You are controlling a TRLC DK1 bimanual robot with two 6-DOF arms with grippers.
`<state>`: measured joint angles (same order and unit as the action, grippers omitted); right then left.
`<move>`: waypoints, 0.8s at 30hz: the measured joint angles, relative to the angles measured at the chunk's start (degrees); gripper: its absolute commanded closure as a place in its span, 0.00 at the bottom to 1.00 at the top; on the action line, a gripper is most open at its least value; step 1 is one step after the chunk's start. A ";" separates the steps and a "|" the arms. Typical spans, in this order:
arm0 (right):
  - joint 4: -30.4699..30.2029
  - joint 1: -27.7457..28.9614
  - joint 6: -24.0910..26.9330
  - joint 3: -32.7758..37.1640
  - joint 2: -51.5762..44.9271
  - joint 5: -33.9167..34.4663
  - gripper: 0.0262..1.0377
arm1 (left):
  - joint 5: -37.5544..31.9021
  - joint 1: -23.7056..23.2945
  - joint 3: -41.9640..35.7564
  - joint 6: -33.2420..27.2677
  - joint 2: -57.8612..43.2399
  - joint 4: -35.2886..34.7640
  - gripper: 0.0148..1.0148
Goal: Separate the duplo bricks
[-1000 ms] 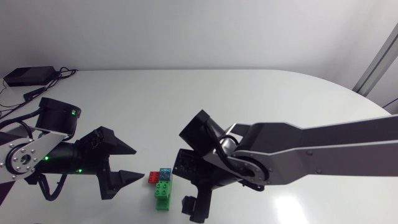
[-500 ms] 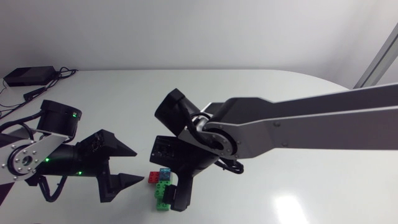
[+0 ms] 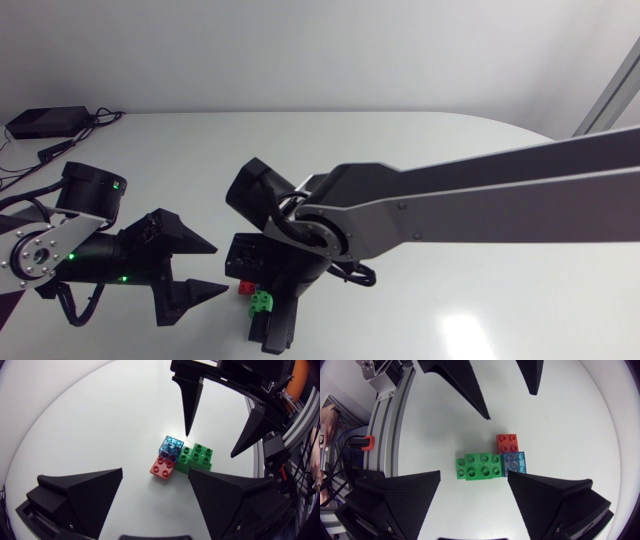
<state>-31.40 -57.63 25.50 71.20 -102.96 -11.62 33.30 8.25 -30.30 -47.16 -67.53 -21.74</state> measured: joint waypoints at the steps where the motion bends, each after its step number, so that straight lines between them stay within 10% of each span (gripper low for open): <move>1: -0.02 -0.15 -0.20 0.39 -0.50 0.11 0.08 | 0.02 -0.02 0.00 -0.02 0.00 0.00 0.10; 10: -0.90 -0.96 -0.63 2.40 -3.85 1.36 0.11 | 0.85 -0.66 0.00 -0.90 0.00 -0.15 0.10; 24: -1.42 -2.32 -0.63 3.17 -5.88 4.17 0.60 | 0.85 -0.66 -0.02 -1.07 -1.38 -0.17 0.10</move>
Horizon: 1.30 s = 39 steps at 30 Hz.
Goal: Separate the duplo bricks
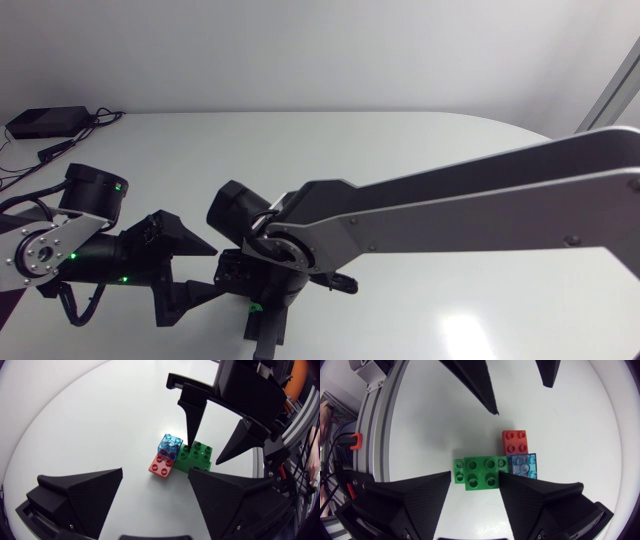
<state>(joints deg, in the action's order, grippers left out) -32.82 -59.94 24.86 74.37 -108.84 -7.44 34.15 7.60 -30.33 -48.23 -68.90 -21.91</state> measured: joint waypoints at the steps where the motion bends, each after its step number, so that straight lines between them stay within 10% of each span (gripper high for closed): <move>1: 0.02 -0.11 -0.02 0.00 -0.09 0.42 0.62 | 0.00 0.00 0.00 0.00 -0.02 0.00 0.10; 39: -1.18 1.44 10.75 -7.30 14.36 -3.72 0.72 | 7.30 1.11 -0.96 -2.36 -0.96 0.02 0.10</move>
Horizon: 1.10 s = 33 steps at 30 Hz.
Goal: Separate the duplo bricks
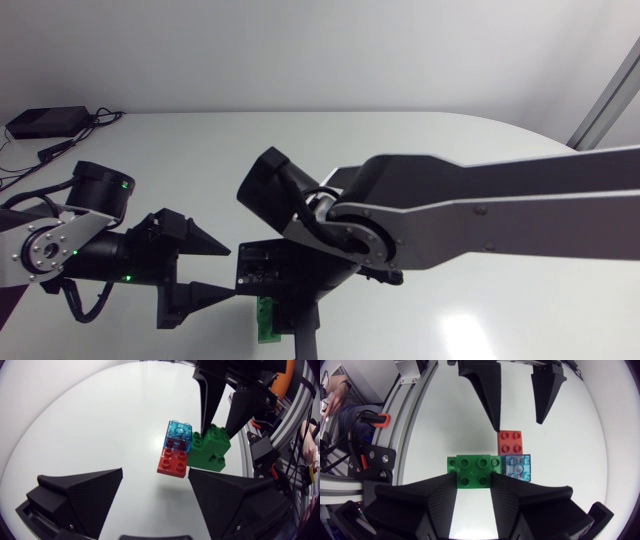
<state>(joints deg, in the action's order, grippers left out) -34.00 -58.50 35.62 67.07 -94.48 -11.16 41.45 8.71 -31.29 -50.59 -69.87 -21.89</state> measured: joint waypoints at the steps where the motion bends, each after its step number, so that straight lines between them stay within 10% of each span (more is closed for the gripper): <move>1: -0.22 0.24 -0.02 0.02 0.04 -0.50 0.72 | 0.94 -0.57 0.00 -0.04 0.94 0.02 0.10; 33: -3.15 1.20 -2.67 2.86 4.79 -7.30 0.72 | 8.09 -0.33 0.77 -2.97 8.39 -4.94 0.07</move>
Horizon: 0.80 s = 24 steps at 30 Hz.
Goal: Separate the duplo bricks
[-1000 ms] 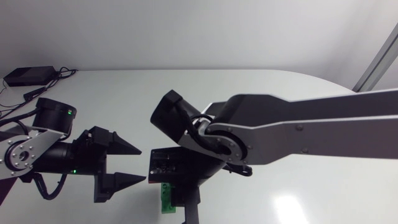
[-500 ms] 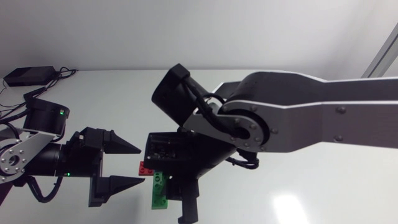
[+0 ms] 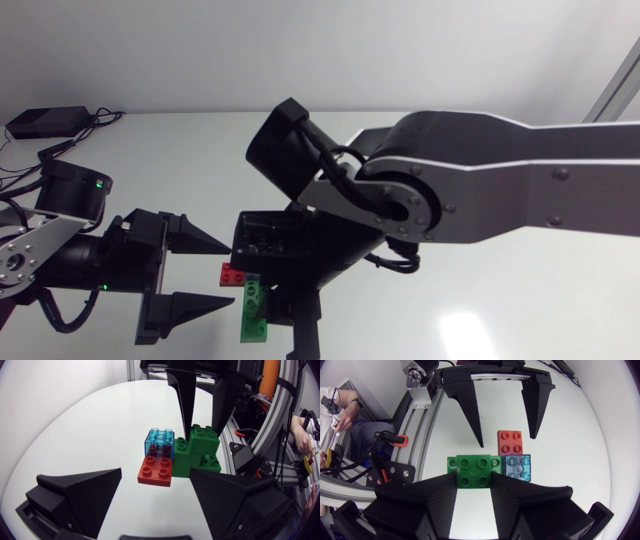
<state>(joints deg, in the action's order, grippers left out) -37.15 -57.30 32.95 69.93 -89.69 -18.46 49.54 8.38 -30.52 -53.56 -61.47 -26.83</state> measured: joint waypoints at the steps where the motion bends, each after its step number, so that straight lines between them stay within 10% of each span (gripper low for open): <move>1: 0.00 0.00 -0.15 0.00 0.07 -0.26 0.72 | 0.02 0.09 0.00 0.00 0.00 -0.04 0.07; 24: 0.22 -0.07 -0.81 -0.02 1.64 -1.29 0.72 | 2.84 1.03 0.00 -0.46 -0.70 -0.24 0.55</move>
<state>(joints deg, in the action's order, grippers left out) -36.93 -57.36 32.14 69.91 -88.05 -19.75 52.38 9.41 -30.52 -54.02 -62.17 -27.07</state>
